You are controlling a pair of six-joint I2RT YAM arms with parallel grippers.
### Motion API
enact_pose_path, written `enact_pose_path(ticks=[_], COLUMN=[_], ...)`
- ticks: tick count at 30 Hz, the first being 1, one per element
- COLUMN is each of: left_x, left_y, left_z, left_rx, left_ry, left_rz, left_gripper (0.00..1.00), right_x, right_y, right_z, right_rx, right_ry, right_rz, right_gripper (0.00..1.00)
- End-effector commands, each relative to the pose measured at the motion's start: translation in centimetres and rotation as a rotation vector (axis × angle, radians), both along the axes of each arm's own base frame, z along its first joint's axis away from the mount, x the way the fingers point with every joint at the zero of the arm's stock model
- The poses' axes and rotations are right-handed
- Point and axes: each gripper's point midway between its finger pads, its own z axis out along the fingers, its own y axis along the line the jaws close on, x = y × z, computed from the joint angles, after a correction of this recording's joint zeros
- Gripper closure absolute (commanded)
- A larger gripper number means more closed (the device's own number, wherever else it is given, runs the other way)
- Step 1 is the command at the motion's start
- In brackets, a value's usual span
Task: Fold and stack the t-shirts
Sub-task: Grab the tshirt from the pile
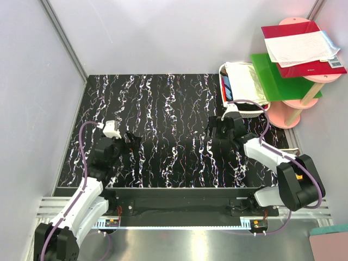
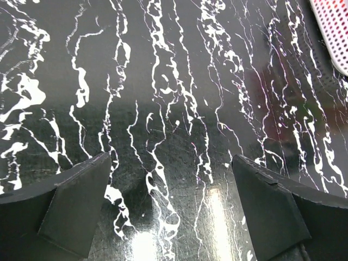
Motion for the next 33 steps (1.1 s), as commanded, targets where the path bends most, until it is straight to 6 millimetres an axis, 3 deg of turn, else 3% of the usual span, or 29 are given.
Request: enact_pose_path(ticks=[1, 5, 6, 8, 9, 10, 11, 14, 18, 21, 23, 31, 33], left_x=[1.0, 1.6, 1.6, 1.7, 2.1, 2.3, 2.2, 2.9, 2.8, 2.7, 2.8, 2.7, 2.7], left_y=[0.6, -0.9, -1.8, -2.8, -3.1, -3.0, -2.8, -2.6, -2.5, -2.3, -2.3, -2.4, -2.5], left_z=[2.1, 1.1, 1.1, -0.7, -0.4, -1.0, -2.8, -3.1, -3.0, -2.8, -2.9, -3.0, -3.0], left_rx=[0.021, -0.007, -0.027, -0.033, -0.029, -0.021, -0.004, 0.008, 0.007, 0.007, 0.007, 0.002, 0.002], left_ry=[-0.081, -0.031, -0.021, 0.05, 0.063, 0.096, 0.173, 0.206, 0.189, 0.179, 0.18, 0.188, 0.188], left_rz=[0.03, -0.03, -0.074, -0.127, -0.144, -0.135, -0.122, -0.104, -0.095, -0.087, -0.087, -0.093, -0.094], left_gripper=[0.01, 0.01, 0.01, 0.01, 0.01, 0.01, 0.01, 0.01, 0.01, 0.01, 0.01, 0.01, 0.01], right_x=[1.5, 2.0, 2.5, 2.3, 3.0, 3.5, 3.6, 5.0, 6.7, 7.6, 8.3, 12.1, 13.5], right_y=[2.2, 4.8, 6.1, 6.2, 6.6, 6.1, 5.9, 3.9, -1.7, -4.9, -6.1, -7.4, -7.8], right_z=[1.6, 0.9, 1.8, -0.1, 0.6, 0.4, 0.5, 2.8, 6.7, 8.3, 8.0, 9.9, 11.3], right_rx=[0.053, 0.049, 0.048, -0.047, -0.068, -0.12, -0.143, -0.21, -0.41, -0.525, -0.55, -0.624, -0.619], right_ry=[-0.043, 0.033, 0.021, 0.078, 0.062, 0.054, 0.05, -0.027, -0.149, -0.183, -0.171, -0.241, -0.281], right_rz=[0.054, 0.166, 0.201, 0.21, 0.207, 0.172, 0.153, 0.047, -0.196, -0.33, -0.372, -0.446, -0.484], right_gripper=[0.0, 0.0, 0.0, 0.0, 0.0, 0.0, 0.0, 0.0, 0.0, 0.0, 0.0, 0.0, 0.0])
